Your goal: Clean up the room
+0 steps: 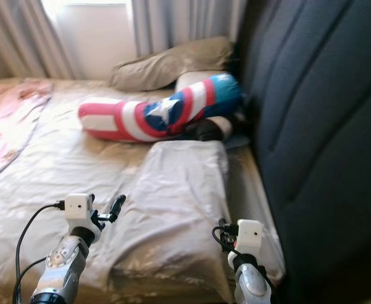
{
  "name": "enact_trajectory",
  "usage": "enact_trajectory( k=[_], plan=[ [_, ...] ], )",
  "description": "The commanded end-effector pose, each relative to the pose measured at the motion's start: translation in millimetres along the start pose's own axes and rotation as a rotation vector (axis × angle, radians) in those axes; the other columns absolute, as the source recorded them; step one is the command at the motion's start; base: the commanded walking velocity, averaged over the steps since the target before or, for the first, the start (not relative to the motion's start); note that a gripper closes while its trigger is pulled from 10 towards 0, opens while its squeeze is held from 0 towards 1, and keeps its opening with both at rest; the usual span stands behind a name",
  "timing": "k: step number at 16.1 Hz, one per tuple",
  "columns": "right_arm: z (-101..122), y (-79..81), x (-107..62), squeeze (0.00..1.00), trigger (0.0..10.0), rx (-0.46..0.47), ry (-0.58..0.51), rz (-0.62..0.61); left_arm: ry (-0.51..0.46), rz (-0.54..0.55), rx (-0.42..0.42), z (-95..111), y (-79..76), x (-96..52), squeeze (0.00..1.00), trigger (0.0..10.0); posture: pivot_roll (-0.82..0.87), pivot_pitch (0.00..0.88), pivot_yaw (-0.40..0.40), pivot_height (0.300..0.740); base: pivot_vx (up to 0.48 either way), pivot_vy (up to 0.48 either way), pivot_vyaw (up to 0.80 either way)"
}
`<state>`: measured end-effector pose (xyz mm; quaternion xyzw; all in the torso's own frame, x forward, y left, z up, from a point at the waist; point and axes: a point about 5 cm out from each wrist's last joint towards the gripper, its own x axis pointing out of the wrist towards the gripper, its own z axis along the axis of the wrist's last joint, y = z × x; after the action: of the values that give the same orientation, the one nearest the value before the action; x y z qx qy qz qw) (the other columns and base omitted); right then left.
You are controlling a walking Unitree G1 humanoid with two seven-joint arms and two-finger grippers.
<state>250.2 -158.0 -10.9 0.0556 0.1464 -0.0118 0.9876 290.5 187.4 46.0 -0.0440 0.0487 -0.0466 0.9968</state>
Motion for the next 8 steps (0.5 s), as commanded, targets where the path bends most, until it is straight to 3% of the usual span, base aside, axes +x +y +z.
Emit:
enact_trajectory(
  k=[1, 7, 8],
  plan=[
    [2.3, -5.8, 0.0, 0.0, 10.0, -0.003, -0.008, -0.018, 0.0, -0.006, -0.005, 1.5, -2.3, 1.6, 0.0, 10.0, -0.05, 0.0, -0.026, 0.671, 0.0, 0.0, 0.0],
    [1.4, -5.7, -0.1, 0.0, 10.0, -0.001, -0.002, -0.017, 0.002, -0.003, -0.009, 1.9, -1.3, 2.1, 0.0, 10.0, -0.05, 0.0, -0.026, 0.671, 0.0, 0.0, 0.0],
    [1.3, -5.7, -0.3, 0.0, 10.0, -0.001, -0.001, -0.016, 0.004, -0.001, -0.015, 1.7, -1.4, 2.1, 0.0, 10.0, -0.05, 0.0, -0.026, 0.671, 0.0, 0.48, 0.0]
  ],
)
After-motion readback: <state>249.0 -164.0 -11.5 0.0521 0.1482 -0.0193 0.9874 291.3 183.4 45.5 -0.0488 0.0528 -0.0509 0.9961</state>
